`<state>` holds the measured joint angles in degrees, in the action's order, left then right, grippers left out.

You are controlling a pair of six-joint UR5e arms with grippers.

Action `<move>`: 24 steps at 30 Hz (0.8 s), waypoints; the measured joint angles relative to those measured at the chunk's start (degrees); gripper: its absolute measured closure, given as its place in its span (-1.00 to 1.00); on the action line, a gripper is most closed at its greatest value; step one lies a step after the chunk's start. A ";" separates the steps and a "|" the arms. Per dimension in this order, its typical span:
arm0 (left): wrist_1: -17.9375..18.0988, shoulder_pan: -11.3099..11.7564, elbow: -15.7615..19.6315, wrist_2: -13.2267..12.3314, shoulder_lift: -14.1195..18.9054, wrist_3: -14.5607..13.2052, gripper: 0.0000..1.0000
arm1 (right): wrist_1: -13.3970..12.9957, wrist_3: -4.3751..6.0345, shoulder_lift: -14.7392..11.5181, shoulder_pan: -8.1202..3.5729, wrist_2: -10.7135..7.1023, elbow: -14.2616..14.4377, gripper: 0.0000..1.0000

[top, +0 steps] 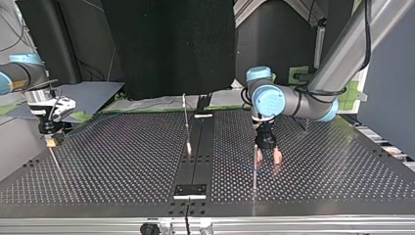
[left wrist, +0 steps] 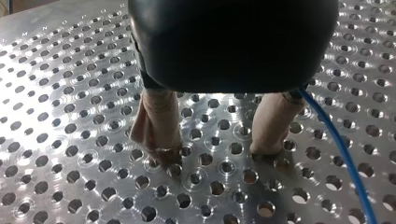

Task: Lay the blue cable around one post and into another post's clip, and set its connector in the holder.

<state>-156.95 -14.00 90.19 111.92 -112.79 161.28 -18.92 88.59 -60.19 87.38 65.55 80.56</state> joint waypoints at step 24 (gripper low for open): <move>-0.03 -0.02 0.02 0.03 0.00 -0.26 -1.00 | 0.75 -0.26 0.01 0.06 0.90 0.03 -1.00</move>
<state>-156.98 -14.03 90.22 111.96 -112.79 161.02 -18.18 88.33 -60.18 87.44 66.45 80.58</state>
